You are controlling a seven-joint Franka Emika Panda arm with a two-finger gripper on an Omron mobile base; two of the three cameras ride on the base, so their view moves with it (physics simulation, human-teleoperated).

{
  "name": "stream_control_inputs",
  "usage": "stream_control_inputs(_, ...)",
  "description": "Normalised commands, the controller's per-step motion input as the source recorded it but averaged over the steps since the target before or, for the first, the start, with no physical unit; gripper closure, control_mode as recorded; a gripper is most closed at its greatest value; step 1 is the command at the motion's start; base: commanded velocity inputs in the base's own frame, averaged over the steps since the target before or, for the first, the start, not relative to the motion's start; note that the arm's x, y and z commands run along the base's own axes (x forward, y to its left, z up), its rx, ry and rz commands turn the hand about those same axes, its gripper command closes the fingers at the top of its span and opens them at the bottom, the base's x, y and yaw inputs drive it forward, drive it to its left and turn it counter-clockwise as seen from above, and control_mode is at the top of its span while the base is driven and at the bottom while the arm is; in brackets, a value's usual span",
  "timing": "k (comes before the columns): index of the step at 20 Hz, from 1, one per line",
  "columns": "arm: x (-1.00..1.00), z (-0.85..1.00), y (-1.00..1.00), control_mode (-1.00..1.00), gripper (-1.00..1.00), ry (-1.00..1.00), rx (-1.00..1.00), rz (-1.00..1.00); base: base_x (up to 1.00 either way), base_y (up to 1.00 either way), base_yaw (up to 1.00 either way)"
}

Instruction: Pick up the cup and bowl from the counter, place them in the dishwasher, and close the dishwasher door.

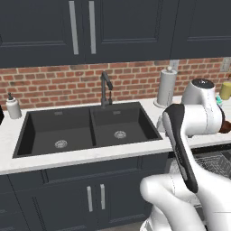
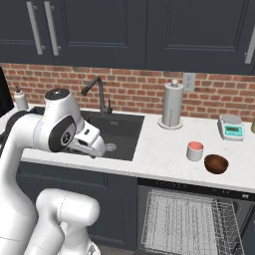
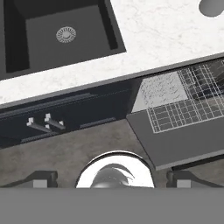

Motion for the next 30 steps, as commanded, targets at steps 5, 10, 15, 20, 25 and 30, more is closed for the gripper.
stream_control_inputs(5, 0.0, -0.01, 0.01, -1.0, -1.0, -0.07, 0.0, -0.14, 0.0, 0.0, 0.0)
stream_control_inputs(10, -0.01, 0.0, 0.0, -1.0, -1.0, -0.06, 0.0, -0.16, 0.0, 0.0, 0.0)
stream_control_inputs(15, -0.1, -0.04, 0.0, -1.0, -1.0, -0.07, 0.0, -0.25, 0.0, 0.0, 0.0)
stream_control_inputs(20, -0.06, -0.13, 0.0, -1.0, -1.0, -0.1, 0.0, -0.35, 0.0, 0.0, 0.0)
stream_control_inputs(25, 0.0, -0.03, 0.0, -1.0, -1.0, -0.06, 0.01, -0.3, 0.0, 0.0, 0.0)
stream_control_inputs(30, 0.0, 0.0, 0.0, -1.0, -1.0, 0.0, 0.04, -0.07, 0.0, 0.0, 0.0)
